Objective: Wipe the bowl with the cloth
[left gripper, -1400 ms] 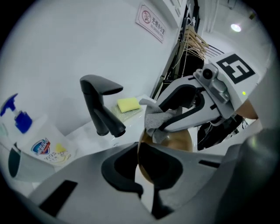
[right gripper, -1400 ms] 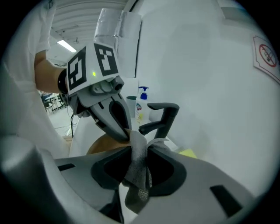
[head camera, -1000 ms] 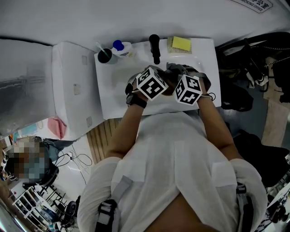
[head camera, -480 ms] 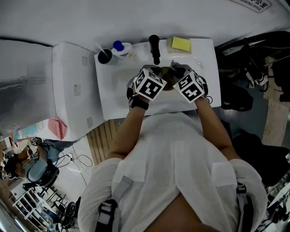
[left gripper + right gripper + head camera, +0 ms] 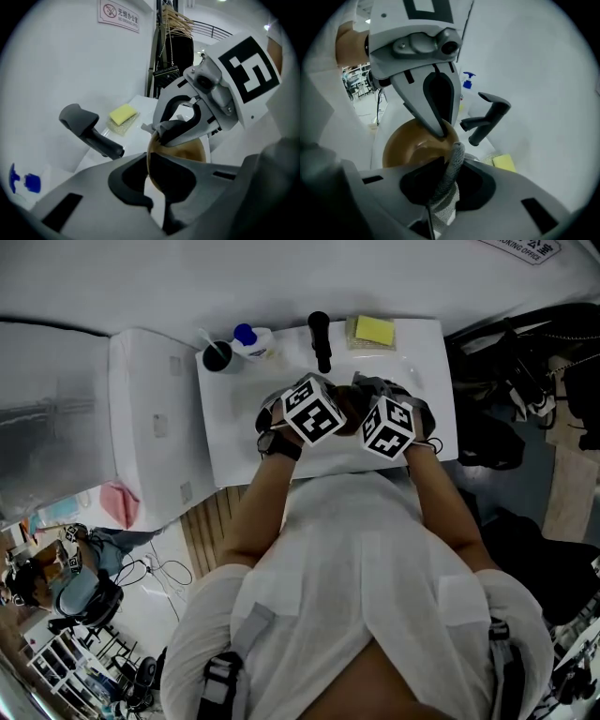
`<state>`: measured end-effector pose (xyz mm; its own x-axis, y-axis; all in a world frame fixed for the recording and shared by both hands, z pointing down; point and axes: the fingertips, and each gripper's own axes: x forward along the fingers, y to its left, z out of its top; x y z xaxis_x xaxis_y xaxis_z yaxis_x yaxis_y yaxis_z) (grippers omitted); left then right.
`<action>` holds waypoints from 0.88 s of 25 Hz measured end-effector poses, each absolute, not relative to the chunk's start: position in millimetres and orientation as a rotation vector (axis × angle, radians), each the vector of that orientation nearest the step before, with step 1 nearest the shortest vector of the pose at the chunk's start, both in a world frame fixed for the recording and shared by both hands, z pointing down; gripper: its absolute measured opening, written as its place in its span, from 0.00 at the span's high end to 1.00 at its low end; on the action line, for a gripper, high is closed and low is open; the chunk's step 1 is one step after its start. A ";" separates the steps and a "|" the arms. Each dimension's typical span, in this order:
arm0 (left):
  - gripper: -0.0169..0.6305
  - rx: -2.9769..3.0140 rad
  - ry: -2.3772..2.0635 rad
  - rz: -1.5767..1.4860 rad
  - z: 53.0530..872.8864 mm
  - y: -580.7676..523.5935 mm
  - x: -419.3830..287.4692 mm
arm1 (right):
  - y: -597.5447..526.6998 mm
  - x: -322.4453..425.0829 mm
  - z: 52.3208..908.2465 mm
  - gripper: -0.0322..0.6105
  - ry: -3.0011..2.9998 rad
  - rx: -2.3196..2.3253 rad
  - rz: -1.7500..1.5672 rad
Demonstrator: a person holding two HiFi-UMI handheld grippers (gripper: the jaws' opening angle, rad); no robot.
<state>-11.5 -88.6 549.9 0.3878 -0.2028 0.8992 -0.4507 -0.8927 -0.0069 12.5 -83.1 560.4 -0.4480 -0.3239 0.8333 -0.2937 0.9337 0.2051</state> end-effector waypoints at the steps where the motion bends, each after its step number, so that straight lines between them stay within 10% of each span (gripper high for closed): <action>1: 0.95 2.403 -0.576 1.518 549.6 -89.0 -12.9 | -82.1 11.0 560.9 0.81 -2.065 0.435 -0.030; 22: 0.95 2.143 -1.043 1.154 556.0 -114.9 -57.6 | -108.4 18.3 532.3 0.85 -2.347 0.782 0.668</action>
<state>-57.6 -114.9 556.0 0.3513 -0.3928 0.8499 -0.8060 -0.5888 0.0611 18.3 -108.4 532.3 -0.6660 -0.3707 0.6474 -0.6560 0.7042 -0.2717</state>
